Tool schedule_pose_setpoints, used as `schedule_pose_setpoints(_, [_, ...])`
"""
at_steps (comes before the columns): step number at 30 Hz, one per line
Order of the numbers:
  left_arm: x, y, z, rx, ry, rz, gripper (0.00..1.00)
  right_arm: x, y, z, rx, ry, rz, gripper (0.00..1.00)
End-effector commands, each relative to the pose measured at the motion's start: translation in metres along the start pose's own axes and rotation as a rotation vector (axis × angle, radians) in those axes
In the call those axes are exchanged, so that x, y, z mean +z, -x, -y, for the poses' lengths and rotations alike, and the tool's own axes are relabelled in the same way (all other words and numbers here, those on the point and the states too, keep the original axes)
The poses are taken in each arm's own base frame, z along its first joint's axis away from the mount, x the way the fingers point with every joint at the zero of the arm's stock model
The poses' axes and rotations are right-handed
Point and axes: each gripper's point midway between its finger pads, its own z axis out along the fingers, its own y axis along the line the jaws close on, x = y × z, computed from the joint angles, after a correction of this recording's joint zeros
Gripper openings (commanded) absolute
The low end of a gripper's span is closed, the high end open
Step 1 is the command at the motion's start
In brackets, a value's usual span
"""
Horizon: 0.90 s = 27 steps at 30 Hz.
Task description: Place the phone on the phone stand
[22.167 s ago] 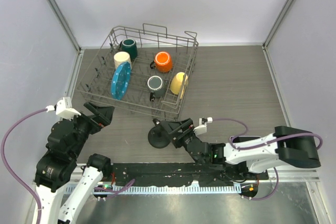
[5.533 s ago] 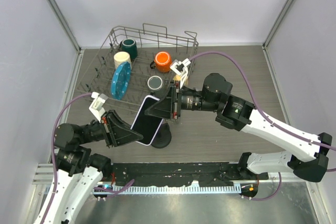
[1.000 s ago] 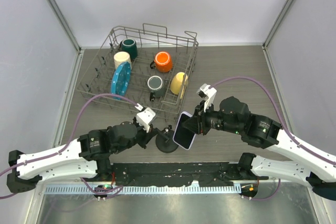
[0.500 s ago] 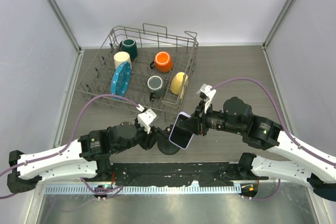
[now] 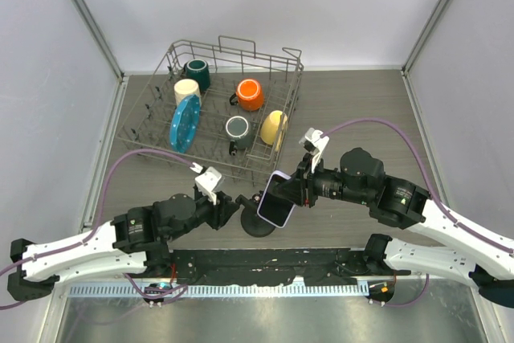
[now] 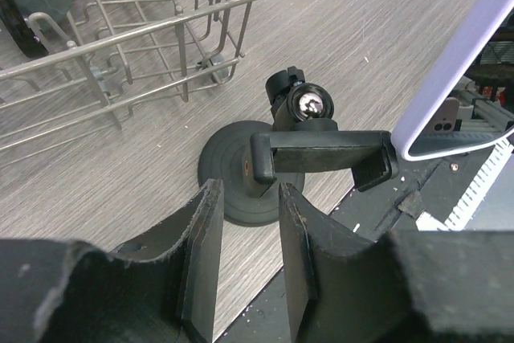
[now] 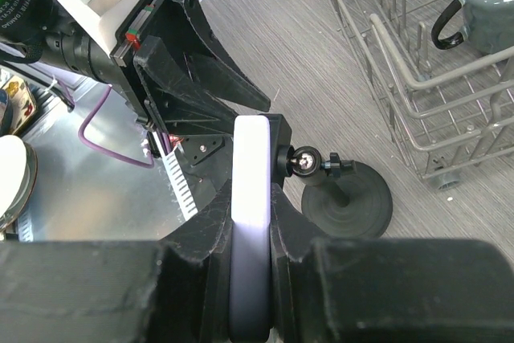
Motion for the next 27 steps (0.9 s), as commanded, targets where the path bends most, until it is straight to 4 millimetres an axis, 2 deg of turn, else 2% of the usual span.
schedule_pose_setpoints(1, [0.004, 0.019, 0.002, -0.052, 0.007, 0.091, 0.35, -0.002, 0.034, -0.019, -0.030, 0.075, 0.124, 0.01])
schedule_pose_setpoints(12, [0.010, 0.022, 0.007, -0.048, -0.006, 0.107, 0.34, 0.002, 0.036, -0.022, -0.032, 0.088, 0.122, 0.01])
schedule_pose_setpoints(16, [0.012, 0.020, 0.006, -0.047, 0.004, 0.104, 0.37, 0.005, 0.037, -0.022, -0.033, 0.093, 0.120, 0.01])
schedule_pose_setpoints(22, [0.013, 0.015, 0.003, -0.040, 0.016, 0.090, 0.32, 0.010, 0.038, -0.024, -0.040, 0.099, 0.108, 0.01])
schedule_pose_setpoints(27, [0.014, 0.011, 0.001, -0.032, 0.025, 0.081, 0.33, 0.007, 0.039, -0.020, -0.050, 0.074, 0.110, 0.01])
